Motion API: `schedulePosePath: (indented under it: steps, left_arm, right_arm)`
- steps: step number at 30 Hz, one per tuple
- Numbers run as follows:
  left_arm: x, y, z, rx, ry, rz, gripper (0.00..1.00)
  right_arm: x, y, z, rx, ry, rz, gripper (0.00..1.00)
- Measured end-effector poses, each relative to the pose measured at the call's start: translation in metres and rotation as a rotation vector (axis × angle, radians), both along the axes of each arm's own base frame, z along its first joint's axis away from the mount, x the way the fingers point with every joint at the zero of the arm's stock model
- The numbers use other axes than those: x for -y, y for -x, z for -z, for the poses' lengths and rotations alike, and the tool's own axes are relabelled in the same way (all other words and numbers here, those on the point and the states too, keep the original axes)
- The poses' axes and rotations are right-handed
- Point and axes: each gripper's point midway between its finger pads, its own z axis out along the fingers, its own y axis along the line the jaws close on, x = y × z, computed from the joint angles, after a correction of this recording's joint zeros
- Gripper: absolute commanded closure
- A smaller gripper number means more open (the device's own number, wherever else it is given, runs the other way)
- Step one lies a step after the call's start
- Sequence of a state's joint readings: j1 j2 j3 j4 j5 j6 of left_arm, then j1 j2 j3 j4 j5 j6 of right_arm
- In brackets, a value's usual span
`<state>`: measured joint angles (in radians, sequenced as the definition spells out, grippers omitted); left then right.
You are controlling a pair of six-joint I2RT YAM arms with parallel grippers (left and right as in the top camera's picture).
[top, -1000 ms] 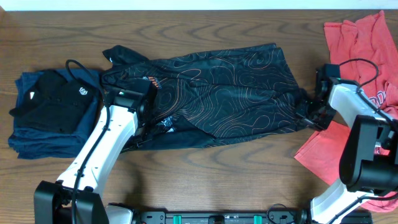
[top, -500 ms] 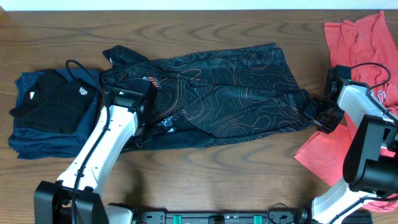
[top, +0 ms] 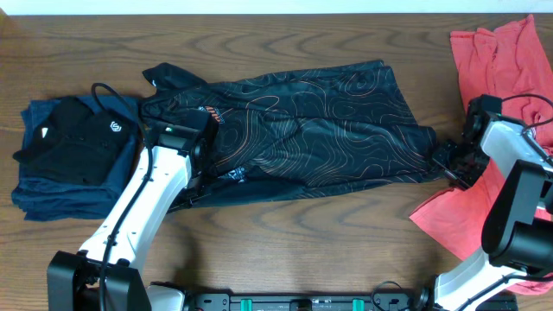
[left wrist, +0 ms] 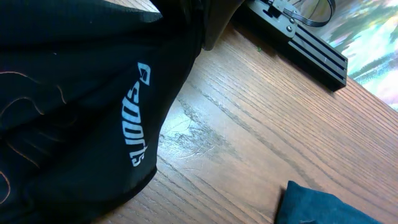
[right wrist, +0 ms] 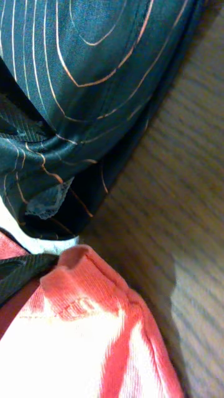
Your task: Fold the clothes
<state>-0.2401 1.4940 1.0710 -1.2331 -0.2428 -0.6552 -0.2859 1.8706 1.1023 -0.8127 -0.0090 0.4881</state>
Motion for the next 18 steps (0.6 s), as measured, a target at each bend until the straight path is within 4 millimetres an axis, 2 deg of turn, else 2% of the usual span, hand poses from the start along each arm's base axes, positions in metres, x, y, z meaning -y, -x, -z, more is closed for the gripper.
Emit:
schedulePosePath:
  steps: [3,8,18]
  left_arm:
    - [0.0,0.0,0.0,0.0,0.0,0.0,0.93]
    - [0.0,0.0,0.0,0.0,0.0,0.0,0.94]
    - [0.0,0.0,0.0,0.0,0.0,0.0,0.94]
  right_arm:
    - [0.001,-0.003,0.0,0.02,-0.007,-0.018,0.36]
    - [0.0,-0.011,-0.002,0.071,-0.036,-0.069,0.35]
    - [-0.007,-0.01,-0.003,0.072,-0.072,-0.138,0.36]
